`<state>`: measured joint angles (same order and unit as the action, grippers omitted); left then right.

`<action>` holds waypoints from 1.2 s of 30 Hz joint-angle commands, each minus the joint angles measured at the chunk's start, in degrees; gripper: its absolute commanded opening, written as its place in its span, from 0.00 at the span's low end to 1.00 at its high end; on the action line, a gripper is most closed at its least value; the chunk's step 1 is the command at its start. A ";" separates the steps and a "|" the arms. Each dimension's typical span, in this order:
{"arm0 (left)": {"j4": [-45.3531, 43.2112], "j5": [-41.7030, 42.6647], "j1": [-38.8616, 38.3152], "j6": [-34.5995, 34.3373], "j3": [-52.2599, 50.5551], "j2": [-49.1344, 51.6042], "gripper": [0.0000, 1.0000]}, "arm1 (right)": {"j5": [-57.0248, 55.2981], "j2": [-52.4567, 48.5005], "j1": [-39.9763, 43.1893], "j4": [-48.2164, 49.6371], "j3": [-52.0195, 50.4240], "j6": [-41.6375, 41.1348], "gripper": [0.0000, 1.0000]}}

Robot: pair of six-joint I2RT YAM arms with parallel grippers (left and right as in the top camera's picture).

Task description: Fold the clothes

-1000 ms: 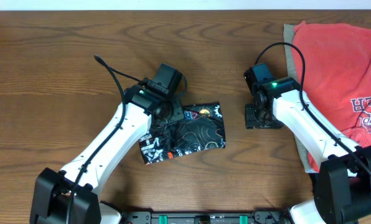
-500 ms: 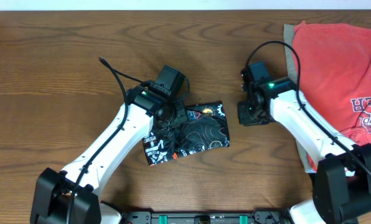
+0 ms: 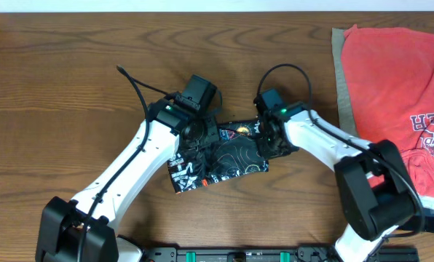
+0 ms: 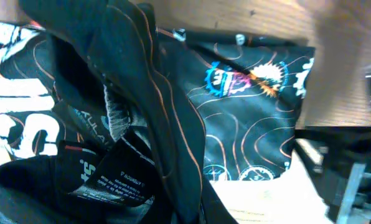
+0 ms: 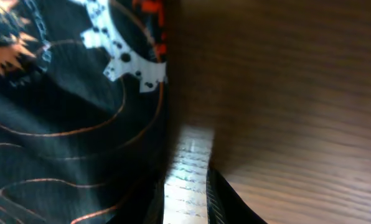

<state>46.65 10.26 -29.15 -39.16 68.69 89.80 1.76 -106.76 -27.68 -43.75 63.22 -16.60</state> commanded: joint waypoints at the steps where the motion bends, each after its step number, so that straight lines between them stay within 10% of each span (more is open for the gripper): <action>1: 0.13 1.38 -0.11 0.92 2.27 0.37 0.06 | 0.70 -1.18 -1.79 0.74 -0.24 -1.60 0.21; 31: -12.09 3.02 -9.84 -2.12 1.95 6.58 0.07 | 0.68 -1.16 -2.38 -0.44 -0.24 -1.62 0.23; 34: -12.11 3.06 -9.84 -2.05 1.95 7.04 0.45 | 0.61 -1.14 -2.34 -0.61 -0.20 -1.60 0.37; 36: -12.09 3.26 -9.51 -0.79 1.97 6.88 0.53 | -0.15 -0.74 -1.60 -1.09 0.15 -1.60 0.49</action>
<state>34.46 13.30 -38.89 -40.73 69.25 95.96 2.02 -106.83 -29.43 -44.29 63.29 -18.06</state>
